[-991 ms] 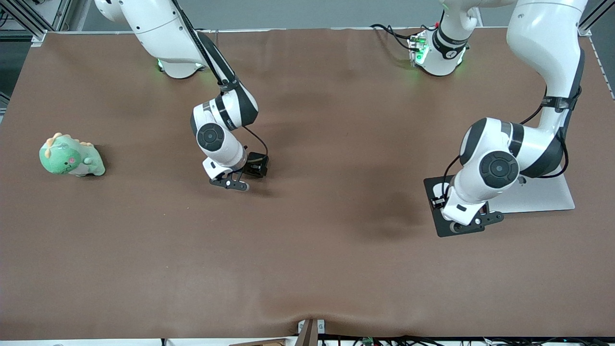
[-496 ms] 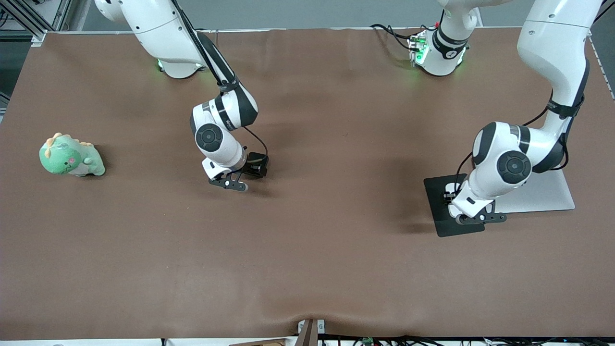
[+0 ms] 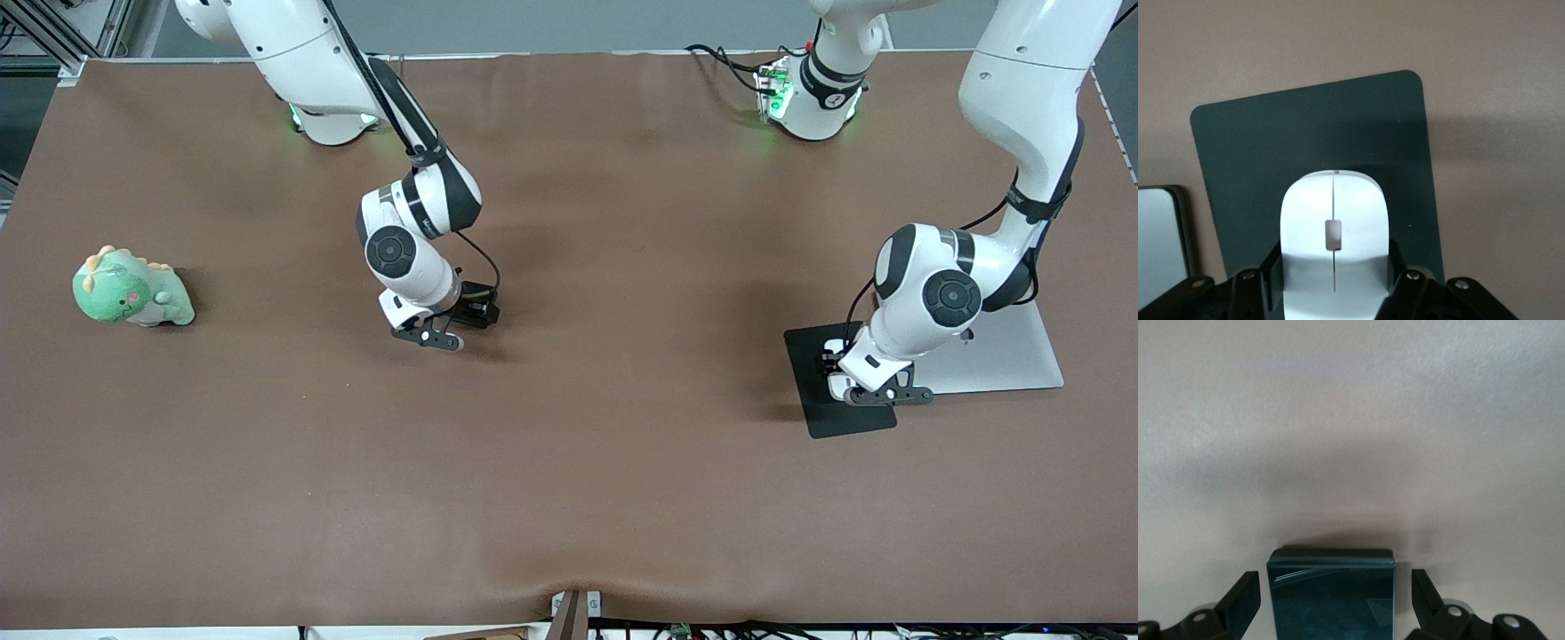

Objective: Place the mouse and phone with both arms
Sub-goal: 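Lower the mouse onto the mouse pad while the right gripper lifts the phone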

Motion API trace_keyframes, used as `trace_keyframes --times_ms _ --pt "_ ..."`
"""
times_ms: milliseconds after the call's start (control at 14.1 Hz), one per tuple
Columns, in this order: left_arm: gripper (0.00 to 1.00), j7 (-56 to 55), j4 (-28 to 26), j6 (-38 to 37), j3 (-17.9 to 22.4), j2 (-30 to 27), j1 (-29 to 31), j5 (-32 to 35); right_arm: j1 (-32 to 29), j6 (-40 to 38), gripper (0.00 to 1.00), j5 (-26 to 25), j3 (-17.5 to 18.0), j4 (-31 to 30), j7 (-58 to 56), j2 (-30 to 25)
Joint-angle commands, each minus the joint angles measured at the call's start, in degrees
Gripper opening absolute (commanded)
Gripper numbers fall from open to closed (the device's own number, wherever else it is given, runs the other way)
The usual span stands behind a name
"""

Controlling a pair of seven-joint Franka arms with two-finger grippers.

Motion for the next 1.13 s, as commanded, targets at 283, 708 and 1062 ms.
trace_keyframes --times_ms 283,708,1062 --pt "0.00 3.05 3.16 7.01 -0.27 4.46 1.45 0.28 2.67 1.30 0.56 1.06 -0.51 -1.54 0.93 -0.73" --pt "0.00 5.69 7.22 6.66 0.26 7.89 1.09 0.28 0.21 -2.55 0.00 0.97 -1.03 0.03 -0.03 -2.04" --pt "1.00 5.87 9.16 6.66 0.17 9.13 1.27 0.19 -9.61 -10.81 0.00 0.35 -1.56 1.62 -8.44 -6.70"
